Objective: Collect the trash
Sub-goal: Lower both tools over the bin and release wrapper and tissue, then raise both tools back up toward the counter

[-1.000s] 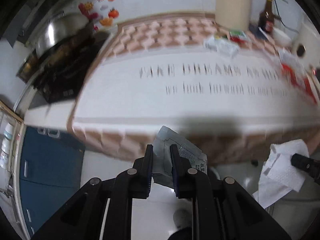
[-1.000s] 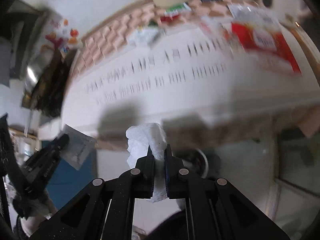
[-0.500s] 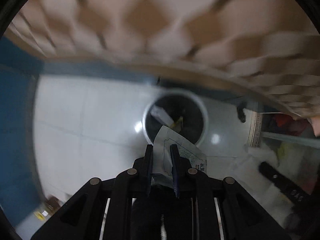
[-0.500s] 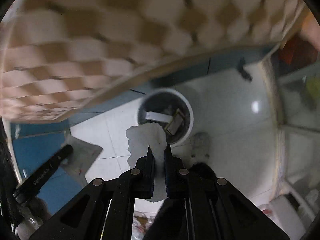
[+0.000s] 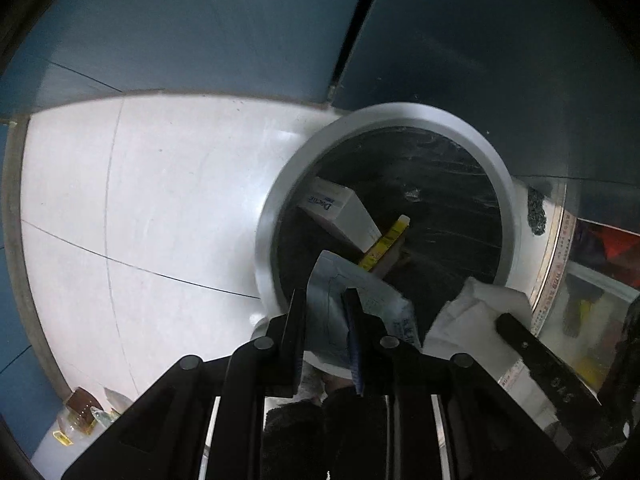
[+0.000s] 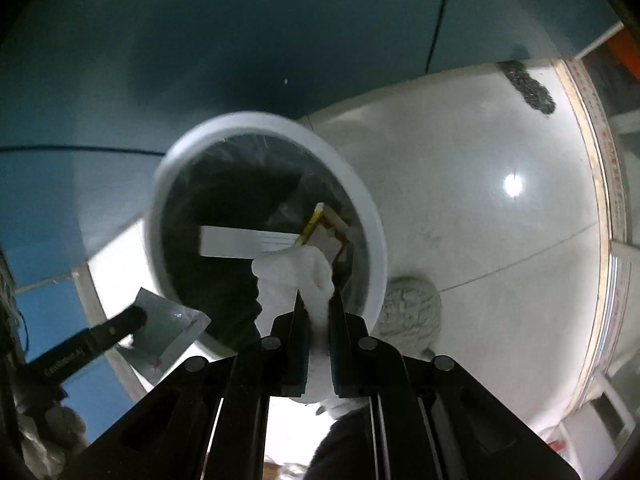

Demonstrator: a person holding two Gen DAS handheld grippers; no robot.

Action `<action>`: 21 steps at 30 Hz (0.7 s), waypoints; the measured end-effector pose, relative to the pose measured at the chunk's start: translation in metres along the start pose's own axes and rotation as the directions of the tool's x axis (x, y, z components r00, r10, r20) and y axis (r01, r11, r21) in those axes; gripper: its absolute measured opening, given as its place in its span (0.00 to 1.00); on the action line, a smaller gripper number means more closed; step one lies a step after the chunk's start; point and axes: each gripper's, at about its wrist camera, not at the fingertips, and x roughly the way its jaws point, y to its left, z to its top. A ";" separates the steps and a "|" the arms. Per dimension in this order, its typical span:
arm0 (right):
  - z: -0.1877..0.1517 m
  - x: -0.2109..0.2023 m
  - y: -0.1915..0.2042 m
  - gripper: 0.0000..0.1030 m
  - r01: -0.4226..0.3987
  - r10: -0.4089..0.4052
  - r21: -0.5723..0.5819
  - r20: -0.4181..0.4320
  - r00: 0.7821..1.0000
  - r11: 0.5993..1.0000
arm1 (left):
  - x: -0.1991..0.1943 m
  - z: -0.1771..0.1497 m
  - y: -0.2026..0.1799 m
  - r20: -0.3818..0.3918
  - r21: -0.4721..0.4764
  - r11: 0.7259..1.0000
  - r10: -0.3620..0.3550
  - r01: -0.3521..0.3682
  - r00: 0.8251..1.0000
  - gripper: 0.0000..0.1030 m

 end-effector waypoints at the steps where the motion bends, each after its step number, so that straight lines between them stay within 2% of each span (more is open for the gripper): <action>1: 0.001 0.007 0.001 0.09 0.009 -0.009 -0.008 -0.010 1.000 1.000 | -0.001 0.000 0.002 -0.005 0.002 1.000 -0.004 0.004 1.000 0.18; 3: 0.004 0.017 0.005 0.15 0.013 -0.013 -0.024 -0.032 0.999 1.000 | -0.004 0.000 0.003 0.001 0.012 1.000 0.001 -0.001 1.000 0.24; 4: 0.004 0.019 0.007 0.30 0.020 -0.022 -0.037 -0.039 0.999 0.999 | -0.007 -0.001 0.002 0.013 0.025 1.000 0.009 -0.009 1.000 0.39; 5: 0.003 0.019 0.010 0.52 0.026 -0.028 -0.051 -0.042 0.999 0.998 | -0.010 -0.001 0.003 0.024 0.033 0.999 0.016 -0.016 1.000 0.65; 7: 0.002 0.017 0.011 0.73 0.027 -0.029 -0.072 -0.037 0.999 0.997 | -0.018 -0.004 0.004 0.050 0.034 0.999 0.032 -0.033 0.998 0.87; 9: 0.000 0.012 0.012 0.75 0.053 -0.056 -0.102 -0.025 0.998 0.993 | -0.028 -0.010 0.005 0.067 0.036 0.998 0.054 -0.056 0.996 0.87; 10: 0.000 0.008 0.014 0.82 0.070 -0.073 -0.121 -0.020 0.997 0.990 | -0.030 -0.011 0.007 0.069 0.038 0.997 0.066 -0.069 0.995 0.90; 11: -0.001 0.004 0.016 0.94 0.085 -0.088 -0.140 -0.016 0.996 0.987 | -0.033 -0.014 0.008 0.072 0.040 0.996 0.081 -0.084 0.994 0.94; 12: -0.002 -0.001 0.016 0.99 0.094 -0.097 -0.152 -0.012 0.995 0.984 | -0.037 -0.018 0.010 0.078 0.041 0.994 0.101 -0.105 0.992 0.95; 16: -0.012 -0.027 0.025 1.00 0.145 -0.147 -0.193 0.004 0.989 0.970 | -0.071 -0.039 0.015 0.135 0.050 0.981 0.182 -0.190 0.974 0.95; 21: -0.030 -0.083 0.042 1.00 0.163 -0.162 -0.208 0.024 0.987 0.964 | -0.133 -0.071 0.016 0.185 0.044 0.975 0.205 -0.216 0.961 0.95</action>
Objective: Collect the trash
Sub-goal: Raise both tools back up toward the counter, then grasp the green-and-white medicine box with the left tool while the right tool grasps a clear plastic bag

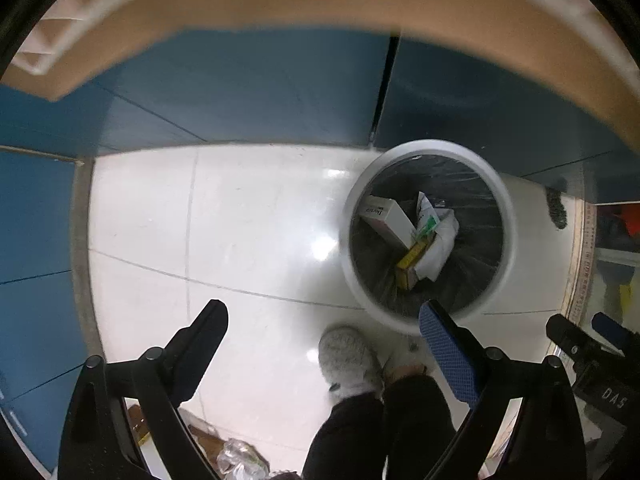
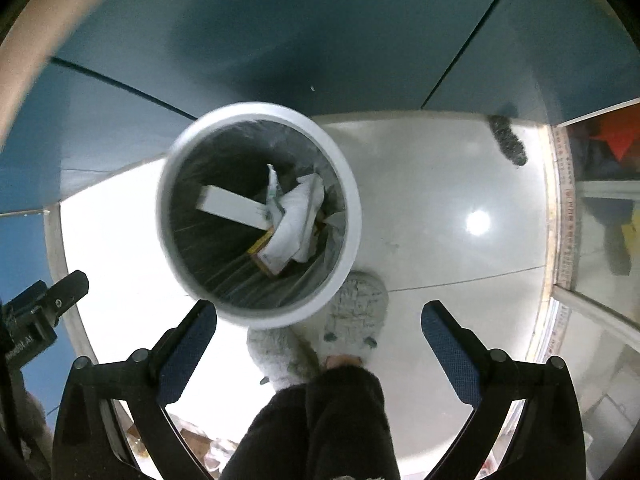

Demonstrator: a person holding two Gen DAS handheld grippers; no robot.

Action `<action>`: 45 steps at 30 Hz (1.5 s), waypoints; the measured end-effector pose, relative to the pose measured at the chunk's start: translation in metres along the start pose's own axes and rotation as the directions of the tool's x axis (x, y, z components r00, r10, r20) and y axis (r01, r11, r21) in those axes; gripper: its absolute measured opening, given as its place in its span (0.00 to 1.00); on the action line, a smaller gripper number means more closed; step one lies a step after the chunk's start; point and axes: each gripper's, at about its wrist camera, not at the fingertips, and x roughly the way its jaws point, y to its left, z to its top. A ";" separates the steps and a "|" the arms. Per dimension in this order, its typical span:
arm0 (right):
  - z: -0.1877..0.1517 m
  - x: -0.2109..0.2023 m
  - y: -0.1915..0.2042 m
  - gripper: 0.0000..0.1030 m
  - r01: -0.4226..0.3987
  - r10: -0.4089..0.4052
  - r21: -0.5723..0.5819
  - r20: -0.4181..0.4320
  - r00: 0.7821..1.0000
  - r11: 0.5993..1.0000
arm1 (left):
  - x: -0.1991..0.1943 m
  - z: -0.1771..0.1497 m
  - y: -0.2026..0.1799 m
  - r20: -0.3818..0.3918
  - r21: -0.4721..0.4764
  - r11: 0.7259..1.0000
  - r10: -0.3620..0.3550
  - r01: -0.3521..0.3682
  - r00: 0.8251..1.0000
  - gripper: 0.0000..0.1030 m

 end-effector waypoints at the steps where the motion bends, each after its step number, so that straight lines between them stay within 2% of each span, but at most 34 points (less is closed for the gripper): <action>1: -0.004 -0.016 0.004 1.00 0.002 -0.002 -0.003 0.004 1.000 1.000 | -0.018 -0.004 0.004 0.003 -0.002 1.000 -0.003 0.003 1.000 0.95; 8: -0.035 -0.143 0.031 1.00 0.030 -0.028 -0.025 0.046 0.999 0.999 | -0.133 -0.027 0.024 0.019 -0.013 1.000 -0.020 0.021 1.000 0.95; 16: -0.079 -0.279 0.054 1.00 0.023 -0.020 -0.044 0.066 0.998 0.999 | -0.234 -0.047 0.030 0.048 0.044 0.998 -0.042 0.040 0.998 0.95; 21: -0.108 -0.344 0.060 1.00 0.012 -0.009 -0.035 0.088 0.996 0.999 | -0.290 -0.061 0.032 0.081 0.081 0.995 -0.056 0.050 0.995 0.95; 26: -0.127 -0.402 0.066 1.00 0.007 -0.002 -0.042 0.118 0.993 0.999 | -0.336 -0.071 0.037 0.118 0.078 0.993 -0.093 0.084 0.989 0.95; 29: -0.135 -0.433 0.071 1.00 -0.023 0.030 -0.051 0.145 0.989 0.998 | -0.364 -0.072 0.038 0.171 0.080 0.993 -0.100 0.088 0.980 0.95; 33: -0.130 -0.470 0.072 1.00 -0.085 0.092 -0.041 0.205 0.974 0.996 | -0.395 -0.052 0.042 0.265 0.057 0.996 -0.080 0.067 0.961 0.95; 38: -0.090 -0.512 0.061 1.00 -0.162 0.157 -0.006 0.294 0.943 0.987 | -0.423 0.003 0.034 0.342 0.036 0.997 -0.076 0.068 0.937 0.95; 41: -0.053 -0.530 0.045 1.00 -0.179 0.161 0.023 0.340 0.927 0.984 | -0.434 0.051 0.022 0.348 0.009 0.996 -0.088 0.090 0.934 0.95; 45: 0.012 -0.546 0.009 1.00 -0.189 0.150 0.069 0.381 0.912 0.979 | -0.443 0.120 0.000 0.316 -0.034 0.991 -0.110 0.127 0.942 0.95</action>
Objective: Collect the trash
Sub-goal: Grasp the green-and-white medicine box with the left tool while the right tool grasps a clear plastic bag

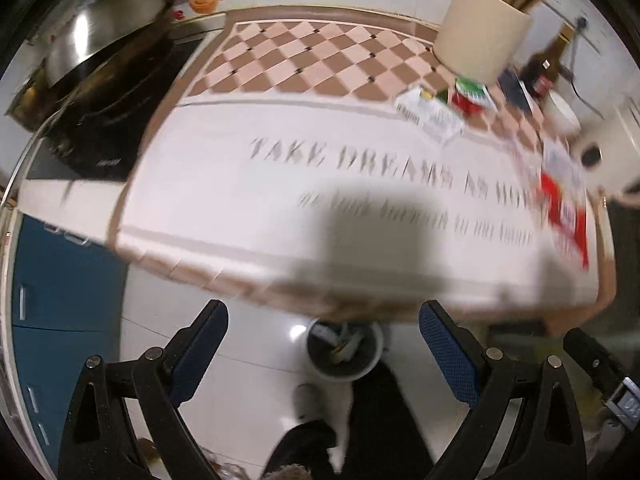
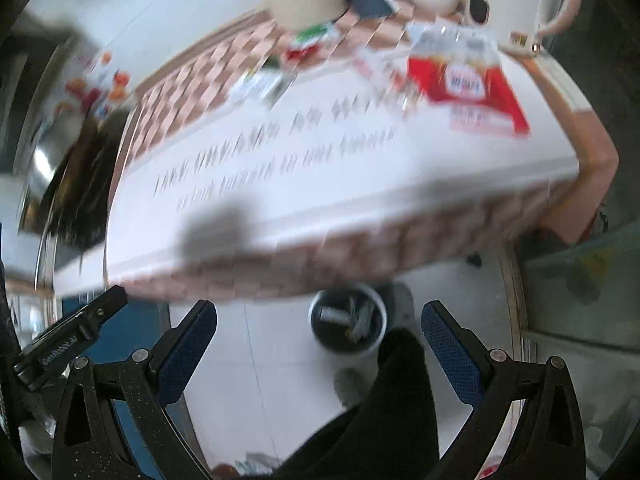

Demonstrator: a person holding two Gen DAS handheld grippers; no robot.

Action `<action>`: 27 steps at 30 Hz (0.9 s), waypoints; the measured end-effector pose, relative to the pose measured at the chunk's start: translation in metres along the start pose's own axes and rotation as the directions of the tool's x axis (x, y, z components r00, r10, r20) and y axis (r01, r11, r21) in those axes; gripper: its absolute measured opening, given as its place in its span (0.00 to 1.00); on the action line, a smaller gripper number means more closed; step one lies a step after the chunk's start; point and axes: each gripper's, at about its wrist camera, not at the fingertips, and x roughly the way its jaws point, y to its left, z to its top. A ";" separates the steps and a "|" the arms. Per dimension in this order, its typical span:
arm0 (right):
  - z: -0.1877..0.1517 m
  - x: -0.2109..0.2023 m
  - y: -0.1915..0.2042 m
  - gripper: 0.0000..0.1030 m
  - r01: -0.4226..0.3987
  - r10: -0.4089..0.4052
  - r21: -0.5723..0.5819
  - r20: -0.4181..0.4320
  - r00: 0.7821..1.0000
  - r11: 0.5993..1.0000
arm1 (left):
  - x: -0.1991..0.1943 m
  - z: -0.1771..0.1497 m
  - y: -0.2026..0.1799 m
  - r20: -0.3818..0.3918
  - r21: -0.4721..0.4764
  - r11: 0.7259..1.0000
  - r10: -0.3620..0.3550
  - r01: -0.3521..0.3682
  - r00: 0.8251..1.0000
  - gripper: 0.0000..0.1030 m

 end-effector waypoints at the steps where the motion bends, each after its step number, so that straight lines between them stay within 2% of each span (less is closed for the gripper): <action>1: 0.026 0.005 -0.009 1.00 0.007 -0.007 0.015 0.008 1.000 1.000 | 0.008 0.021 -0.010 -0.017 -0.019 1.000 -0.008 0.007 1.000 0.95; 5: 0.109 0.037 -0.029 1.00 0.029 -0.030 0.049 0.026 0.999 0.998 | 0.046 0.097 -0.049 -0.090 -0.077 0.996 -0.048 0.041 0.995 0.95; 9: 0.192 0.079 -0.047 1.00 0.037 -0.038 0.060 0.020 0.999 0.998 | 0.106 0.169 -0.084 -0.197 -0.186 0.979 -0.123 0.086 0.973 0.95; 12: 0.245 0.115 -0.057 0.90 0.043 -0.042 0.052 -0.005 0.999 0.998 | 0.145 0.198 -0.105 -0.264 -0.255 0.962 -0.164 0.095 0.951 0.94; 14: 0.265 0.131 -0.062 0.85 0.041 -0.040 0.059 -0.023 0.999 0.997 | 0.171 0.211 -0.114 -0.303 -0.288 0.954 -0.179 0.089 0.936 0.93; 15: 0.277 0.140 -0.065 0.85 0.029 -0.026 0.068 -0.036 0.999 0.997 | 0.180 0.214 -0.117 -0.315 -0.294 0.953 -0.174 0.078 0.933 0.93; 17: 0.286 0.151 -0.063 0.85 0.017 -0.014 0.062 -0.047 0.999 0.998 | 0.187 0.215 -0.117 -0.300 -0.288 0.956 -0.150 0.061 0.942 0.73; 19: 0.293 0.159 -0.057 0.85 0.007 -0.005 0.032 -0.060 0.998 0.999 | 0.183 0.211 -0.114 -0.244 -0.268 0.961 -0.131 0.063 0.961 0.72; 21: 0.293 0.167 -0.049 0.85 0.003 -0.004 -0.017 -0.081 0.997 1.000 | 0.177 0.203 -0.112 -0.210 -0.202 0.977 -0.106 0.063 0.972 0.71; 24: 0.287 0.189 -0.036 0.85 0.037 -0.050 -0.099 -0.135 0.990 0.994 | 0.163 0.184 -0.105 -0.163 -0.095 0.995 -0.035 0.019 0.986 0.71; 25: 0.283 0.196 -0.033 0.82 0.049 -0.067 -0.119 -0.153 0.986 0.992 | 0.158 0.175 -0.102 -0.149 -0.061 0.998 0.001 -0.010 0.989 0.71; 27: 0.276 0.197 -0.021 0.67 0.105 -0.125 -0.191 -0.096 0.987 0.976 | 0.149 0.159 -0.095 -0.125 -0.010 0.999 0.043 -0.045 0.991 0.70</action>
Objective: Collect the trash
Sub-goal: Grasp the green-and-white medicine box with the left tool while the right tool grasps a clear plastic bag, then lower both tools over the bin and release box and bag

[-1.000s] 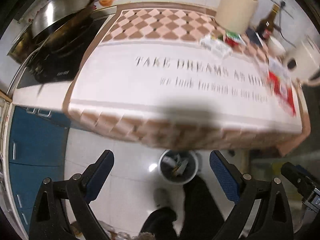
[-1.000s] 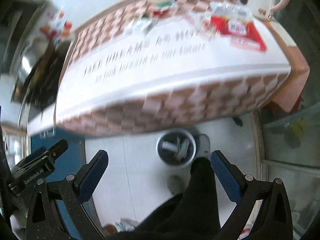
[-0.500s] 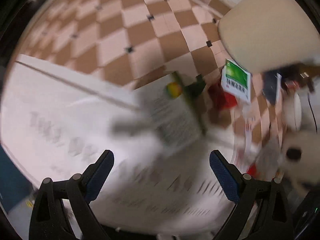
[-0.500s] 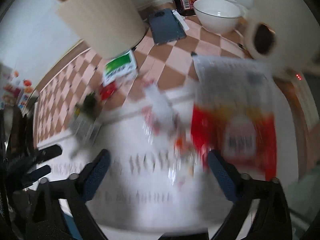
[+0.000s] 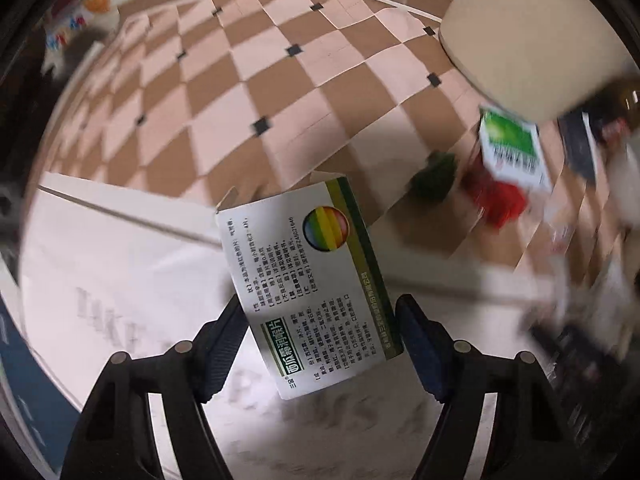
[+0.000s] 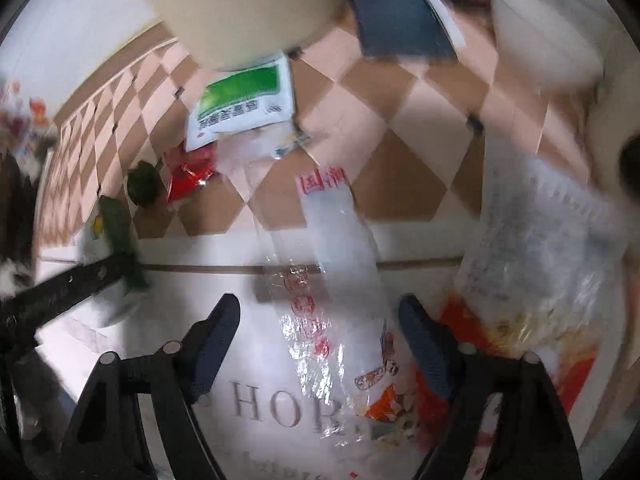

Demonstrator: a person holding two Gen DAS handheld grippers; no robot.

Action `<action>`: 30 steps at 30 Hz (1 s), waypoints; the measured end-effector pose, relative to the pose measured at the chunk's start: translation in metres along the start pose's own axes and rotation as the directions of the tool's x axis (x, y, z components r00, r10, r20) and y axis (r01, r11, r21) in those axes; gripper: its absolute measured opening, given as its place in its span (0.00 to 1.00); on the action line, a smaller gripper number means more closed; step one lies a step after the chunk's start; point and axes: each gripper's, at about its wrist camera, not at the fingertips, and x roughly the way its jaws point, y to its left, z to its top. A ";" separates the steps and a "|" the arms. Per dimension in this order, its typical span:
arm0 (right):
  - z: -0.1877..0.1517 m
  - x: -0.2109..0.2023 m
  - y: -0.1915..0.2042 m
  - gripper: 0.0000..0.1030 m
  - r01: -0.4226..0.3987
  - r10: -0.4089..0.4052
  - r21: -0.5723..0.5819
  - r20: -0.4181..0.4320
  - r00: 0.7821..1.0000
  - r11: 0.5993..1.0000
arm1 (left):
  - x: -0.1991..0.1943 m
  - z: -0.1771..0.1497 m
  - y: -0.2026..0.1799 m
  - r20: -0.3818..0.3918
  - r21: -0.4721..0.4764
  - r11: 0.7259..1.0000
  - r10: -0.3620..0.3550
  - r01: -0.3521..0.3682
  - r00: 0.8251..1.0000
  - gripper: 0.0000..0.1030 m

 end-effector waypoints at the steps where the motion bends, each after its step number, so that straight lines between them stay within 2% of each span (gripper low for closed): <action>1: -0.002 0.000 0.006 0.53 0.045 -0.044 -0.024 0.021 0.999 0.999 | -0.003 -0.009 0.004 0.008 0.019 1.000 0.018 -0.018 1.000 0.70; 2: -0.004 0.000 0.009 0.36 0.059 -0.058 -0.035 0.037 0.998 0.998 | -0.005 -0.017 0.008 0.014 0.033 0.999 0.027 -0.028 1.000 0.70; 3: -0.006 -0.001 0.012 0.26 0.064 -0.061 -0.044 0.053 0.997 0.997 | -0.009 -0.026 0.011 0.026 0.048 0.998 0.038 -0.040 0.999 0.70; 4: -0.007 0.000 0.013 0.09 0.045 -0.043 -0.039 0.054 0.998 0.998 | -0.014 -0.036 0.015 0.040 0.062 0.997 0.049 -0.051 0.998 0.70; 5: -0.009 0.000 0.012 0.07 0.020 -0.019 -0.028 0.048 0.999 0.999 | -0.019 -0.044 0.018 0.052 0.074 0.996 0.051 -0.055 0.997 0.69; 12: -0.043 -0.034 0.018 0.04 -0.139 0.135 0.031 0.099 0.986 0.990 | -0.055 -0.090 0.031 0.122 0.106 0.994 0.004 -0.017 0.993 0.68; 15: -0.075 -0.055 0.028 0.03 -0.184 0.178 0.038 0.126 0.976 0.982 | -0.068 -0.119 0.044 0.146 0.120 0.993 -0.032 0.015 0.989 0.68; 16: -0.087 -0.063 0.032 0.03 -0.193 0.186 0.039 0.138 0.973 0.980 | -0.070 -0.111 0.040 0.149 0.123 0.992 -0.044 0.025 0.988 0.68; 18: -0.111 -0.075 0.043 0.03 -0.200 0.191 0.045 0.158 0.969 0.979 | -0.082 -0.132 0.047 0.164 0.138 0.989 -0.077 0.054 0.984 0.68; 20: -0.142 -0.088 0.048 0.03 -0.215 0.201 0.062 0.175 0.964 0.975 | -0.087 -0.143 0.061 0.169 0.152 0.985 -0.106 0.080 0.980 0.68; 24: -0.221 -0.111 0.047 0.03 -0.242 0.222 0.091 0.188 0.957 0.966 | -0.098 -0.194 0.081 0.167 0.186 0.974 -0.158 0.127 0.973 0.68; 27: -0.284 -0.111 0.052 0.03 -0.260 0.238 0.126 0.166 0.957 0.957 | -0.090 -0.238 0.097 0.121 0.202 0.965 -0.192 0.165 0.974 0.68; 30: -0.334 -0.094 0.059 0.03 -0.259 0.241 0.155 0.127 0.962 0.953 | -0.069 -0.268 0.106 0.057 0.209 0.961 -0.195 0.179 0.979 0.66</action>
